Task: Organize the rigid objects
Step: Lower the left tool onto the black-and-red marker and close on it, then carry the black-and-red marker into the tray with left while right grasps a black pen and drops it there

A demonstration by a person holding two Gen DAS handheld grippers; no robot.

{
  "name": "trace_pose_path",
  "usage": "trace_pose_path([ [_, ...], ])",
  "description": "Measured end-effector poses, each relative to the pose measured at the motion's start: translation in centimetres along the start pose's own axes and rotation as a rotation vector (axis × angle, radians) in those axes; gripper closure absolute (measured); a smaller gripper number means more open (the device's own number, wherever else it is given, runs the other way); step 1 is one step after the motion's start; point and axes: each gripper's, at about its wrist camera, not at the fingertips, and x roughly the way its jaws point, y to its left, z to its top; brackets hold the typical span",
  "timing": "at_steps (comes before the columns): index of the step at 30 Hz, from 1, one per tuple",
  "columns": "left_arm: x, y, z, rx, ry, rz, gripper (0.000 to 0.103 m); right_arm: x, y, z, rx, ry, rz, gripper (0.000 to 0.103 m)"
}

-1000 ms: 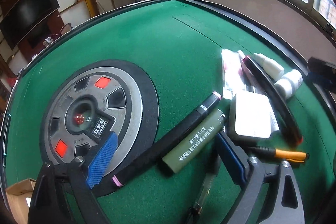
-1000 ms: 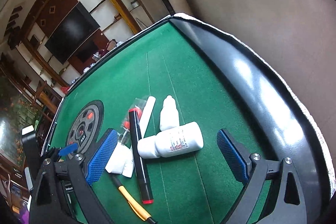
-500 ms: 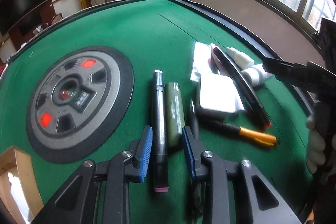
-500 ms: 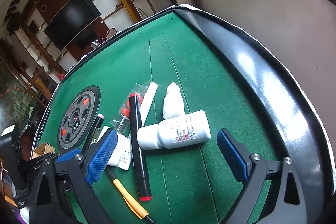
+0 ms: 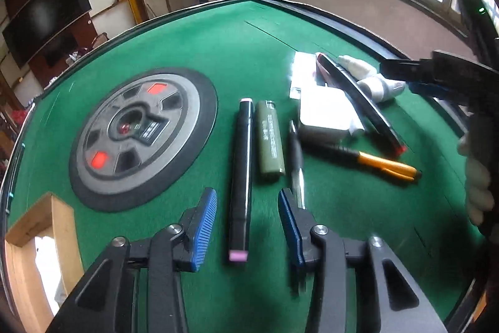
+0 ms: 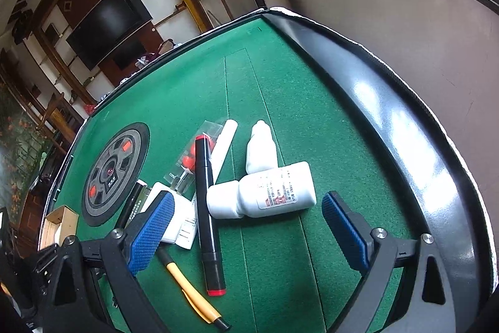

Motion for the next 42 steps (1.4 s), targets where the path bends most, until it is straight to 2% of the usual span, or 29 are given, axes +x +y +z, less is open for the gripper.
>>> trace_pose_path([
  [2,1.6,-0.2,0.7,0.015,0.027,0.021,0.06,-0.1,-0.1,0.0,0.008,-0.004,0.014,0.008],
  [3,1.7,-0.1,0.9,0.016,0.006,0.013,0.06,-0.1,-0.1,0.1,0.009,-0.009,0.018,0.008],
  [5,2.0,-0.1,1.2,0.005,0.001,-0.009,0.083,-0.2,-0.1,0.1,0.006,-0.018,0.022,0.008],
  [6,2.0,0.2,1.1,-0.016,0.005,-0.022,0.088,-0.2,-0.1,0.1,0.004,-0.018,0.022,0.008],
  [10,0.8,0.9,-0.7,-0.053,0.003,-0.037,0.089,0.1,0.0,0.0,0.0,-0.005,0.024,0.008],
  [16,-3.4,3.5,-6.0,-0.195,-0.003,-0.067,0.089,0.3,0.2,0.0,-0.01,-0.003,0.005,0.008],
  [18,-3.6,3.9,-7.2,-0.246,0.007,-0.085,0.089,0.4,0.2,0.0,-0.013,0.002,-0.005,0.008],
  [19,-3.3,4.0,-7.4,-0.259,0.017,-0.09,0.089,0.5,0.3,-0.1,-0.017,0.003,-0.012,0.008],
  [25,-2.3,3.3,-6.4,-0.288,-0.049,-0.064,0.088,0.3,0.9,-0.5,-0.078,-0.031,-0.089,0.008],
  [28,-3.1,4.3,-7.1,-0.368,-0.065,-0.177,0.089,-0.9,1.4,-0.9,-0.101,-0.047,-0.103,0.008],
  [30,-5.0,4.9,-7.9,-0.388,-0.125,-0.198,0.089,-2.0,1.9,-1.6,-0.106,-0.04,-0.052,0.008],
  [34,-8.9,6.3,-9.7,-0.433,-0.238,-0.249,0.089,-2.7,4.1,-2.9,-0.132,0.036,0.044,0.008],
  [38,-11.4,7.8,-11.5,-0.475,-0.304,-0.26,0.089,-2.0,7.5,-4.6,-0.15,0.11,0.12,0.011],
  [42,-13.5,9.3,-13.2,-0.505,-0.371,-0.272,0.089,-0.6,12.9,-7.3,-0.285,0.147,0.073,0.031],
])
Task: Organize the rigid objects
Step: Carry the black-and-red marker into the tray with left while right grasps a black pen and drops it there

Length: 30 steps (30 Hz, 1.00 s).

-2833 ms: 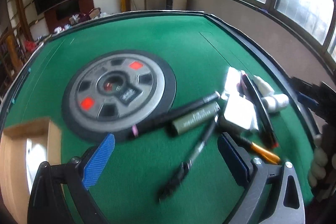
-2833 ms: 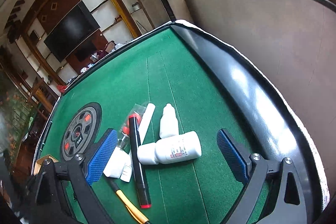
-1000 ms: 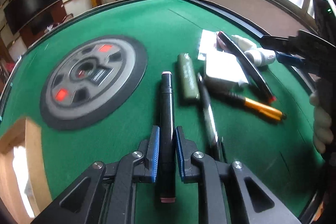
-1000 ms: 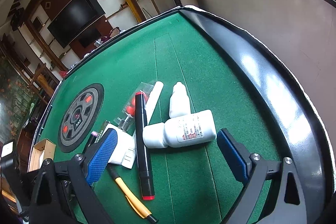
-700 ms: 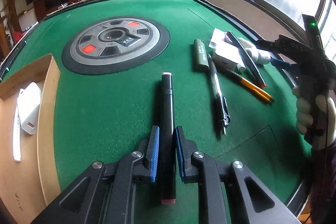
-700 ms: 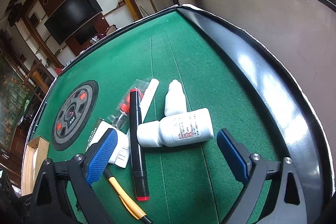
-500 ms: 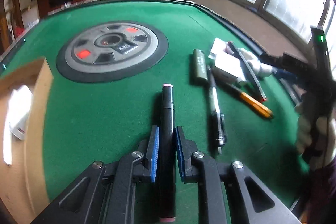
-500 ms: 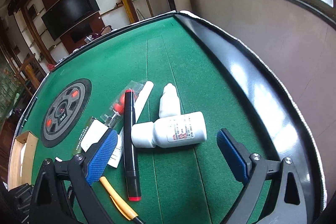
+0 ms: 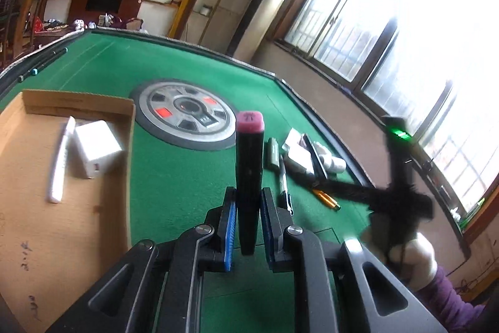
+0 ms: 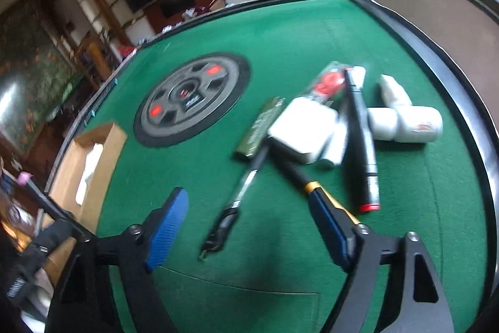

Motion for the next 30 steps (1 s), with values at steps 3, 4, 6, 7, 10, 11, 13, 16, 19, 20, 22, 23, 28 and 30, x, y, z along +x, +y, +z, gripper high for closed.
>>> trace_pose_path([
  [3,-2.2,0.5,0.0,0.006,-0.047,-0.012,0.089,2.2,2.4,0.0,-0.049,0.055,-0.069,0.047],
  [4,-2.8,0.7,-0.1,0.007,-0.06,-0.015,0.089,2.8,2.6,0.2,-0.052,0.062,-0.086,0.054],
  [6,-4.0,1.1,0.0,0.007,-0.082,-0.019,0.089,4.3,3.0,0.6,-0.054,0.074,-0.145,0.062],
  [7,-4.3,1.4,0.1,0.005,-0.088,-0.023,0.089,4.6,3.1,0.8,-0.061,0.055,-0.169,0.067],
  [10,-5.5,2.3,0.3,-0.011,-0.102,-0.029,0.089,5.0,3.3,1.0,-0.063,0.037,-0.208,0.084],
  [11,-6.0,2.7,0.4,-0.02,-0.108,-0.033,0.089,4.9,3.1,1.0,-0.046,0.038,-0.193,0.085],
  [13,-7.1,3.7,0.6,-0.042,-0.121,-0.033,0.089,4.2,2.3,0.6,-0.006,0.051,-0.149,0.091],
  [16,-8.8,5.2,0.8,-0.074,-0.142,-0.021,0.089,2.9,0.8,-0.2,0.036,0.062,-0.073,0.093],
  [19,-10.2,6.8,1.0,-0.109,-0.153,-0.007,0.088,1.1,0.9,-1.1,0.05,0.049,0.001,0.093],
  [20,-10.7,7.6,1.0,-0.122,-0.155,-0.005,0.088,0.4,1.1,-1.3,0.049,0.041,0.026,0.093],
  [22,-11.4,8.7,1.2,-0.136,-0.155,0.016,0.088,-0.6,2.1,-1.1,0.05,0.028,0.089,0.093],
  [23,-11.6,9.1,1.2,-0.136,-0.149,0.028,0.088,-1.2,2.6,-1.0,0.046,0.025,0.121,0.093],
  [28,-12.0,11.3,1.7,-0.121,-0.079,0.108,0.088,-3.1,7.0,0.1,-0.022,0.023,0.251,0.092],
  [30,-11.6,12.2,2.0,-0.118,-0.047,0.139,0.088,-3.0,9.1,0.7,-0.048,0.037,0.299,0.092],
])
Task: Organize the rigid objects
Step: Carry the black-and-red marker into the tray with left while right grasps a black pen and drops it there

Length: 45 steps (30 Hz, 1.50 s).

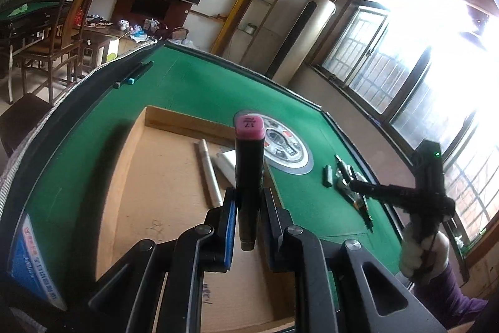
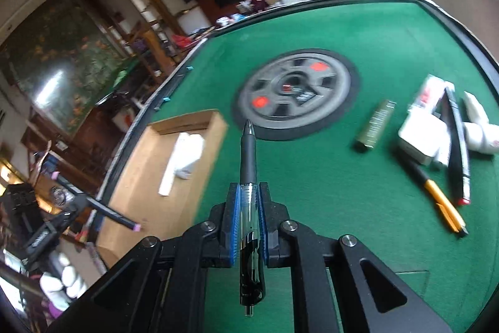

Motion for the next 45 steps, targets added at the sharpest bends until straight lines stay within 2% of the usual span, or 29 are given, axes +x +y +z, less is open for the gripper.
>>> trace_pose_path([
  [4,2.6,2.3,1.3,-0.006,0.097,0.051,0.088,2.8,3.6,1.3,-0.015,0.056,0.089,0.092],
  [6,4.1,3.3,1.8,-0.019,0.127,0.074,0.088,4.6,5.4,1.9,-0.031,0.081,0.105,0.092],
  [15,8.0,6.8,4.8,-0.09,0.175,0.083,0.088,12.7,11.3,3.1,-0.009,0.214,0.178,0.092],
  [18,9.5,7.8,5.4,-0.118,0.196,0.087,0.088,15.2,12.4,3.6,0.005,0.247,0.184,0.092],
  [22,10.5,8.4,5.5,-0.141,0.209,0.095,0.088,17.7,13.3,4.0,-0.004,0.262,0.148,0.092],
  [27,9.2,7.8,5.1,-0.13,0.173,0.103,0.088,19.6,13.5,4.1,-0.005,0.275,0.101,0.092],
  [29,8.3,7.6,5.0,-0.136,0.156,0.106,0.087,20.2,13.3,4.1,0.011,0.288,0.11,0.092],
  [30,7.8,7.6,4.9,-0.145,0.143,0.103,0.082,20.4,13.2,4.2,0.022,0.284,0.116,0.092],
  [31,7.2,7.6,4.8,-0.159,0.13,0.103,0.071,20.5,13.2,4.3,0.027,0.286,0.115,0.092],
  [33,6.1,7.7,4.6,-0.178,0.103,0.104,0.056,21.1,13.3,4.3,0.041,0.296,0.116,0.092],
  [34,5.6,7.7,4.5,-0.187,0.088,0.104,0.051,21.2,13.3,4.4,0.05,0.296,0.121,0.092],
  [39,4.2,7.7,3.5,-0.213,0.077,0.098,0.046,22.0,12.9,4.3,0.132,0.318,0.189,0.09],
  [41,3.9,7.7,3.2,-0.217,0.075,0.108,0.044,21.9,13.0,4.5,0.13,0.308,0.196,0.09],
  [45,3.7,7.8,2.7,-0.232,0.072,0.11,0.04,20.6,13.0,4.9,0.116,0.274,0.181,0.084],
])
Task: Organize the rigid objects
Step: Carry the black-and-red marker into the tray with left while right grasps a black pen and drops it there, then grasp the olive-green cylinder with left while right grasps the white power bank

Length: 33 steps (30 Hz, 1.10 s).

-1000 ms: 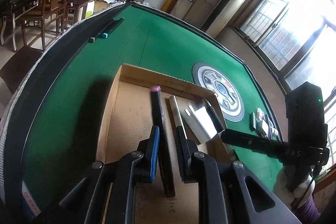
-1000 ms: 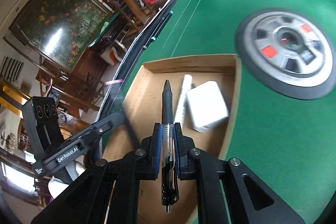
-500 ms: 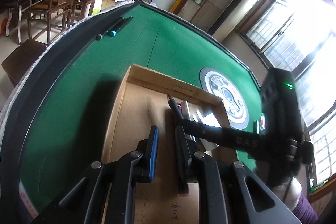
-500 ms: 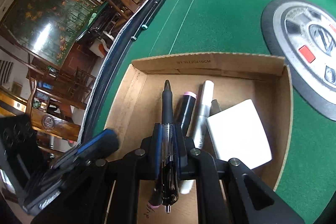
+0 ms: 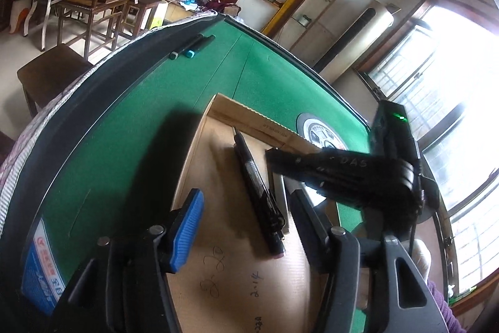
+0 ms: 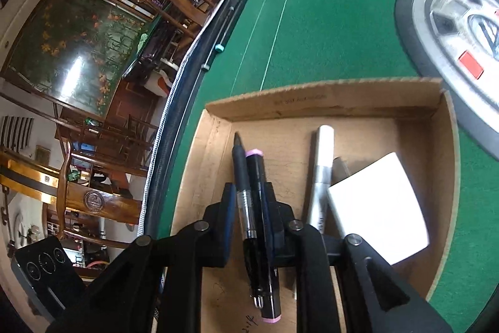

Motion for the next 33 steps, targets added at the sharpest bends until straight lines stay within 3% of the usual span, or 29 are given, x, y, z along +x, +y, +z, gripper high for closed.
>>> trace_pose_path([
  [6,-1.0,0.5,-0.8,-0.033,-0.018,-0.006,0.039,-0.5,0.3,-0.2,-0.022,0.007,0.004,0.08],
  [12,-2.1,-0.1,-1.7,-0.021,-0.031,0.021,0.032,-1.5,0.6,-0.9,-0.071,0.012,0.002,0.077],
  [16,-2.3,-1.1,-2.3,-0.001,-0.043,0.064,0.03,-4.5,0.2,-1.9,-0.133,-0.046,-0.048,0.065],
  [22,-2.5,-3.9,-4.1,0.042,-0.118,0.148,0.025,-11.8,-4.0,-3.9,-0.167,-0.181,-0.128,0.057],
  [26,0.5,-6.7,-5.1,0.156,-0.022,0.14,0.025,-17.8,-9.9,-5.0,-0.075,-0.295,-0.209,0.055],
  [27,1.3,-7.3,-5.3,0.185,0.009,0.151,0.026,-19.2,-11.5,-5.3,-0.042,-0.32,-0.222,0.054],
  [30,3.4,-8.6,-5.8,0.245,0.084,0.179,0.054,-22.4,-15.0,-6.4,0.034,-0.377,-0.245,0.053],
  [33,5.4,-8.5,-5.8,0.247,0.15,0.193,0.059,-24.2,-17.3,-7.4,0.062,-0.405,-0.254,0.053],
])
